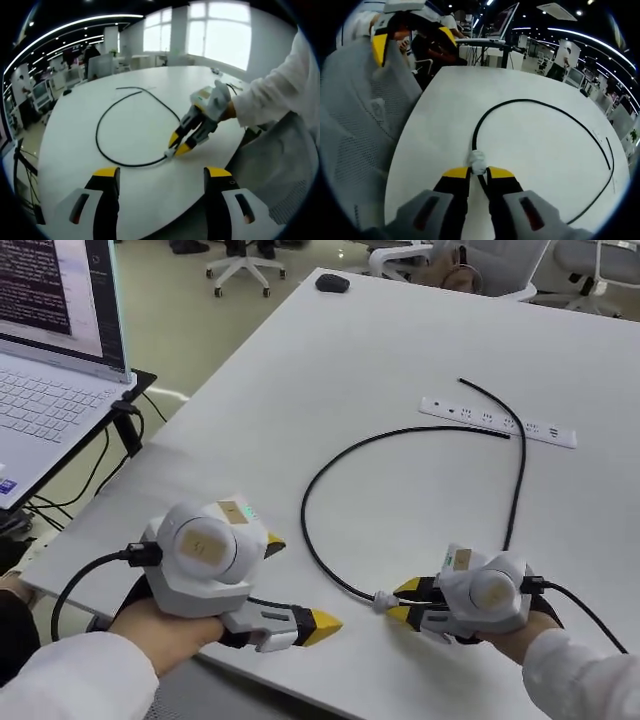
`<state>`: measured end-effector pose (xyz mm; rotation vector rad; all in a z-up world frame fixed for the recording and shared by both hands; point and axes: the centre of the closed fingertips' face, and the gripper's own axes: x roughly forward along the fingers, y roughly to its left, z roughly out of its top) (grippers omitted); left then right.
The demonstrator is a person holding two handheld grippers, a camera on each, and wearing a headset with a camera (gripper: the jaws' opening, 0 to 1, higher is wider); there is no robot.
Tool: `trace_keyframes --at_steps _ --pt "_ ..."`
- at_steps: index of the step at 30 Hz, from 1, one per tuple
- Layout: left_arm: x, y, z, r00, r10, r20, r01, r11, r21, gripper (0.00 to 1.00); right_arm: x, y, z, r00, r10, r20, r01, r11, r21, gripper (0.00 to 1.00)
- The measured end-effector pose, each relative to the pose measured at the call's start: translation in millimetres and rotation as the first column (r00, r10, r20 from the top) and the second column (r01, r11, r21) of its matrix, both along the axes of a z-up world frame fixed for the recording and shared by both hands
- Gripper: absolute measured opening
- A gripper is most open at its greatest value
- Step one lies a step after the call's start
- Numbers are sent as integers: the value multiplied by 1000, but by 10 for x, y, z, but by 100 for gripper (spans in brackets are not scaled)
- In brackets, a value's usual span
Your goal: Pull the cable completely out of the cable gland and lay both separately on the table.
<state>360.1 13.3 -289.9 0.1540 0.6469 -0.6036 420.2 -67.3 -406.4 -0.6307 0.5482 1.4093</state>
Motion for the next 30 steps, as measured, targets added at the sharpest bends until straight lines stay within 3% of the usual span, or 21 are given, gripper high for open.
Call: trace_keyframes --at_steps 9,15,20,25,30 --pt "-1 -64 58 1000 -11 25 11 1000 -15 68 -40 -81 408 1000 -21 12 20 999 30 10" --pt "-41 -172 126 998 -35 51 36 999 -28 67 -107 -153 744 998 -32 56 29 998 63 9" --pt "-31 -178 205 995 -45 90 47 999 -24 65 -223 -184 1090 995 -36 98 25 994 106 9" --pt "-20 -204 322 989 -55 135 61 997 -44 62 -329 -258 1330 989 -25 143 5 991 137 9" --pt "-41 -347 495 972 -110 208 125 990 -62 59 -437 -375 1533 983 -8 185 -21 988 151 8"
